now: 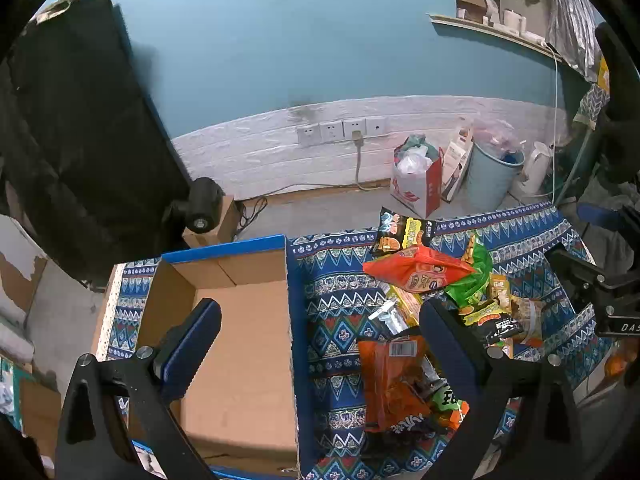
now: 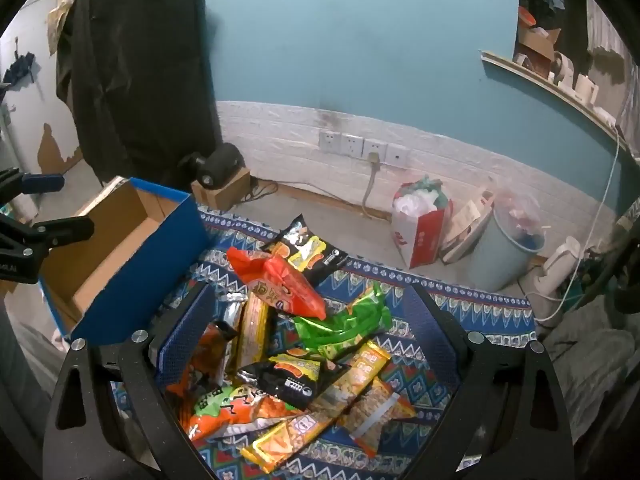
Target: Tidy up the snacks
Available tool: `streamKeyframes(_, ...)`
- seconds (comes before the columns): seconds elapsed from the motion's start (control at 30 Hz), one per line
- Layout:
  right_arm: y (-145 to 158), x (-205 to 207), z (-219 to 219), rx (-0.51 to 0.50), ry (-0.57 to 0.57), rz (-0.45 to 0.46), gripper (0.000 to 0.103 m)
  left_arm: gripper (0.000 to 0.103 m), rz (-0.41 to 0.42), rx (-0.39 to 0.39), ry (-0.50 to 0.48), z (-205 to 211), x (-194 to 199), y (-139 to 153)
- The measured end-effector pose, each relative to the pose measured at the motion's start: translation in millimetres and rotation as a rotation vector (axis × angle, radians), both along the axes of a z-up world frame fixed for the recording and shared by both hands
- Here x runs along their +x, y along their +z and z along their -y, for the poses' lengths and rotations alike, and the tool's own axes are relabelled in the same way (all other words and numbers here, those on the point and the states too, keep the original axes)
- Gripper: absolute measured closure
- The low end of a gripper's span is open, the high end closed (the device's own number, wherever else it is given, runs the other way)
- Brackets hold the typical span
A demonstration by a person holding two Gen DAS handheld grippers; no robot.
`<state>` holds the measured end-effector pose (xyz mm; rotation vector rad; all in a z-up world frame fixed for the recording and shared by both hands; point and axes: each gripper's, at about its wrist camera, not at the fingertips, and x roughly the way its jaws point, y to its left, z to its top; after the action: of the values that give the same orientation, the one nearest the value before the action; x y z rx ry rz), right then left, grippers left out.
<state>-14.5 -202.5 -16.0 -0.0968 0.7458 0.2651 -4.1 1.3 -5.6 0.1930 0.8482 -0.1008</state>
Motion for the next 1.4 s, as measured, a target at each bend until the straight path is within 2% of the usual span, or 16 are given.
streamKeyframes(1.4,-5.8,-0.3,-0.3,-0.01,0.003,-0.022,0.01,0.002,-0.013,0.008,-0.003,-0.5,0.9,-3.9)
